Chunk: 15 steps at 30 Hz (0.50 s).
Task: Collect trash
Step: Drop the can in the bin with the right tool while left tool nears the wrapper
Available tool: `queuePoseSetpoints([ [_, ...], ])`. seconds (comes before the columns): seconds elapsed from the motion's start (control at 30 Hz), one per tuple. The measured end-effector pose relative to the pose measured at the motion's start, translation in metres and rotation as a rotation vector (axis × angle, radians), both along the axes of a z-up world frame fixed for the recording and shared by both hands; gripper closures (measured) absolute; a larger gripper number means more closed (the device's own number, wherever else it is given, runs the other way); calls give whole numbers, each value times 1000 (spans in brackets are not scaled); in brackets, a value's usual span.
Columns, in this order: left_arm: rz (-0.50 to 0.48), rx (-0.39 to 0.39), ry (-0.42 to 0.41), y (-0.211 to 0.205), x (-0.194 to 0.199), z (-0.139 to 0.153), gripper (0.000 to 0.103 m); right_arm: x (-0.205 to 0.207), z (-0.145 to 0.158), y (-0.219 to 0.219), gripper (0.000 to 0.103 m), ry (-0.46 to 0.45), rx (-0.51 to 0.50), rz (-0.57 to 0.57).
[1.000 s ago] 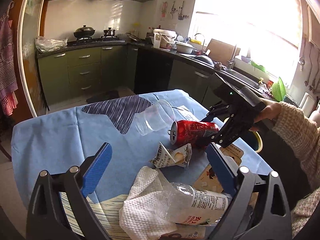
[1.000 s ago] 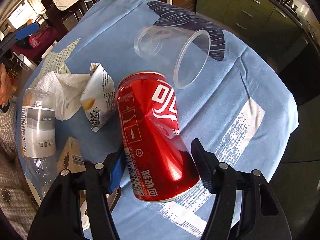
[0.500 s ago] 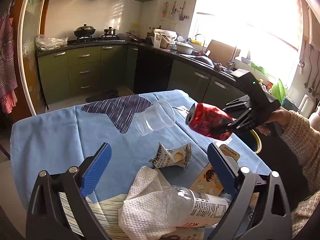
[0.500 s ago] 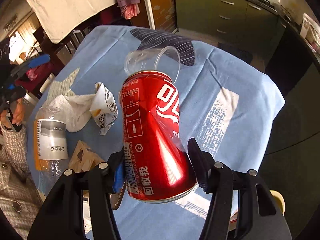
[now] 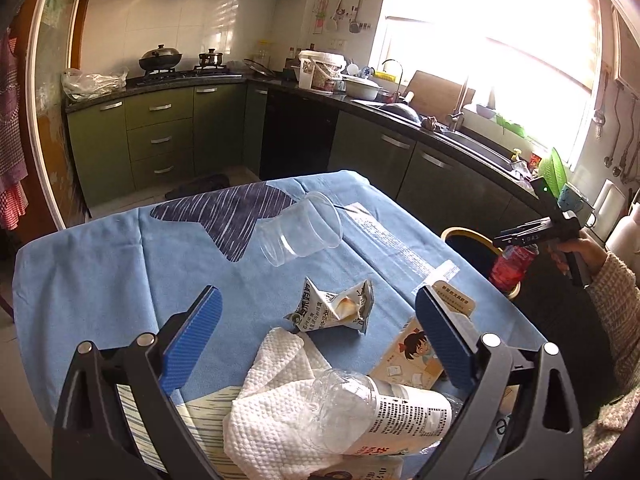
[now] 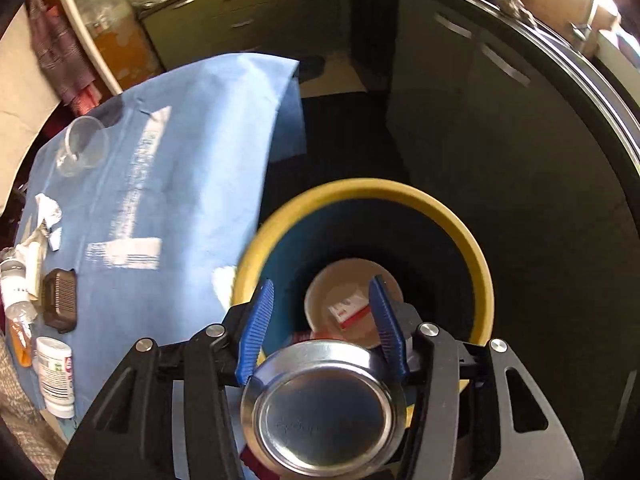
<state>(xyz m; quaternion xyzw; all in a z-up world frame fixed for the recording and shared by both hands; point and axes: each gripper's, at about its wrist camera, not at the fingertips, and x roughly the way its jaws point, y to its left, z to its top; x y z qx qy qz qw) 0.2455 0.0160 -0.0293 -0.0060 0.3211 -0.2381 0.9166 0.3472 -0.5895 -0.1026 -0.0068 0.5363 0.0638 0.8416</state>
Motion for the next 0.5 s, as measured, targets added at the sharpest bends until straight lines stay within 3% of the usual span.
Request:
queuePoseSetpoints([
  [0.13,-5,11,11,-4,1,-4,11,3,-8,-24,62,-20,21,-76],
  [0.27,0,18,20,-4,3,-7,11,15,-13,-32,81,-18,27,-106],
  [0.5,-12,25,23,-7,2,-7,10,31,-16,-27,78,-35,27,-119],
])
